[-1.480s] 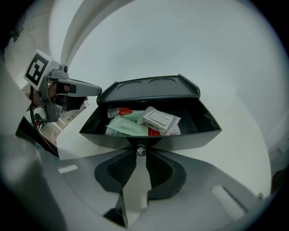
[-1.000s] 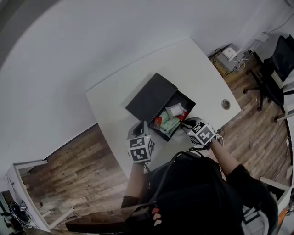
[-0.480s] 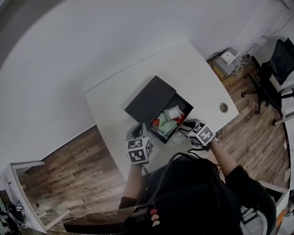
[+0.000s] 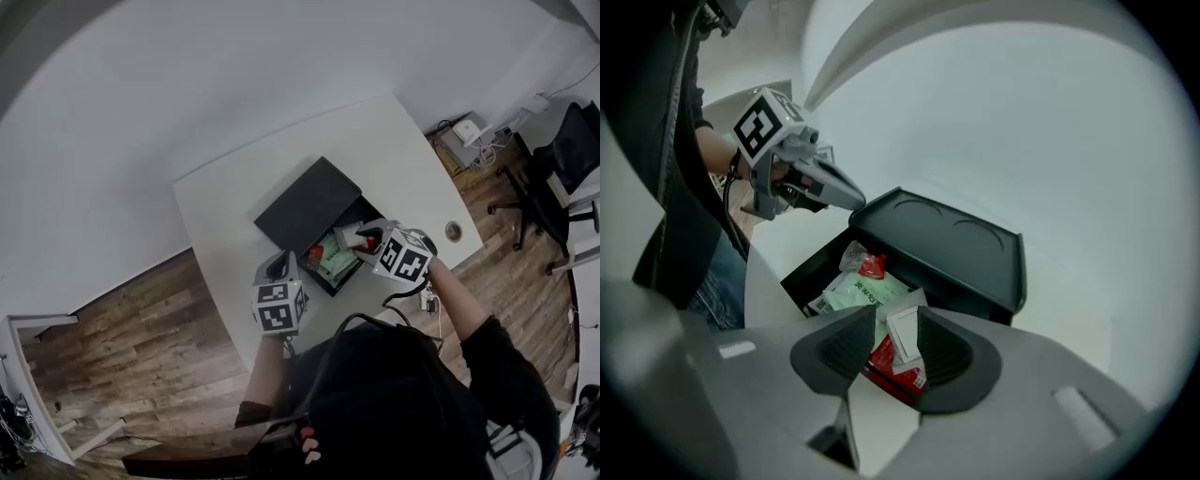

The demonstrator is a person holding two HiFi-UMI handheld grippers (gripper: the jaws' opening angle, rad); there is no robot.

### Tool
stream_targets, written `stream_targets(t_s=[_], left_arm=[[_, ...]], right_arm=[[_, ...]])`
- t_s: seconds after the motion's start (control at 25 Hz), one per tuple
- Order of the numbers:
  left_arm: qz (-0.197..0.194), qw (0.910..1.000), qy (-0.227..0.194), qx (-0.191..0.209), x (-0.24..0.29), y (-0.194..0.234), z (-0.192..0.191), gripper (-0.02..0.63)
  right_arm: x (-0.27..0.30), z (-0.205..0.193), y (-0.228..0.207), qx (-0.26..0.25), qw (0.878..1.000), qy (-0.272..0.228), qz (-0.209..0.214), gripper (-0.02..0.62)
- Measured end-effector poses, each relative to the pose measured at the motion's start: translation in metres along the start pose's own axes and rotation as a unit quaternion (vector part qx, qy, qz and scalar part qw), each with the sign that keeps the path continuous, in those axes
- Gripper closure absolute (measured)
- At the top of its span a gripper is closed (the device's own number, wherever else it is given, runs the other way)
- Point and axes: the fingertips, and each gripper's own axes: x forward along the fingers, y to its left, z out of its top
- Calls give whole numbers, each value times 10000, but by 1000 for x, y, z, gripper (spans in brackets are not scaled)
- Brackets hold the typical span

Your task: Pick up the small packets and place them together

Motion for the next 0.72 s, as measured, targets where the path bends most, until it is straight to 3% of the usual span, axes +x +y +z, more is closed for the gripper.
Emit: stream_targets(t_s=[0.36,0.6,0.72], left_arm=[[8,10000,19,45,1,1,0,607],[-10,10000,14,29,1,2,2,607],[-16,10000,6,21,2,3,3,607]], right_arm=[[38,-15,5,-813,9899,1023,544,474],[51,-23,2,-871,9874,1235,476,477],[52,-21,-4,-888,9879,1228,320,521]])
